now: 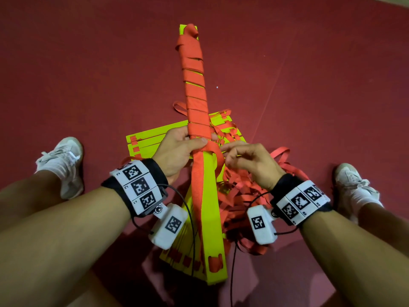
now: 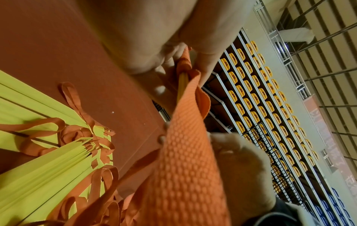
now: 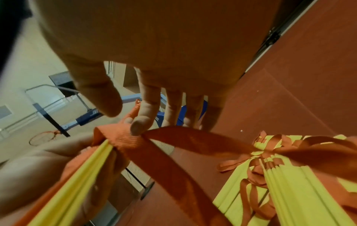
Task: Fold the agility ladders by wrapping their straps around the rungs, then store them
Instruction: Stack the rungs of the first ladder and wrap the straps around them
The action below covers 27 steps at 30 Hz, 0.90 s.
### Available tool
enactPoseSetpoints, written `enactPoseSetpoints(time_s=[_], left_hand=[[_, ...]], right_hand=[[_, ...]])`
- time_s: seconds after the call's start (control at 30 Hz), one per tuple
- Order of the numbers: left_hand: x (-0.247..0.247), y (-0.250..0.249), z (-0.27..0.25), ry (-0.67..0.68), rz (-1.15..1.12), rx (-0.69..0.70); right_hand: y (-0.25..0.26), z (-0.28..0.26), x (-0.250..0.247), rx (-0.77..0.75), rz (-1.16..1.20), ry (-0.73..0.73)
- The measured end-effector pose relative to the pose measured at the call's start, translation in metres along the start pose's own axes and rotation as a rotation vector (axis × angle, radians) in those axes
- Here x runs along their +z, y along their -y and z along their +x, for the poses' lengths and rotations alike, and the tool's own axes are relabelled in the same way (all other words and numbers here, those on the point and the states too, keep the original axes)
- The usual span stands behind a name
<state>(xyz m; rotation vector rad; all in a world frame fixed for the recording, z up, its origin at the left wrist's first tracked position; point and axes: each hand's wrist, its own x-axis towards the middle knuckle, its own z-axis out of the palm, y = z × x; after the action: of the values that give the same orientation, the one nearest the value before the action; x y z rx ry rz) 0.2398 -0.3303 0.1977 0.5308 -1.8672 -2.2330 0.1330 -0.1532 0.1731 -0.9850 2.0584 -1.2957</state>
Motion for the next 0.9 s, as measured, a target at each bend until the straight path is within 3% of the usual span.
enactPoseSetpoints(time_s=[0.1,0.3,0.6,0.9], left_hand=[[0.002,0.001,-0.001,0.026,0.014,0.033],[0.002,0.006,-0.001,0.073,0.040,0.049],[0.001,0.006,0.000,0.101,0.062,0.057],[-0.003,0.006,0.002,0.123,0.077,0.053]], right_hand=[[0.006,0.001,0.004,-0.069,0.071,-0.094],[0.007,-0.001,0.012,-0.106,0.097,-0.064],[0.008,0.001,0.010,0.004,0.272,-0.026],[0.003,0.003,0.006,0.017,0.169,-0.093]])
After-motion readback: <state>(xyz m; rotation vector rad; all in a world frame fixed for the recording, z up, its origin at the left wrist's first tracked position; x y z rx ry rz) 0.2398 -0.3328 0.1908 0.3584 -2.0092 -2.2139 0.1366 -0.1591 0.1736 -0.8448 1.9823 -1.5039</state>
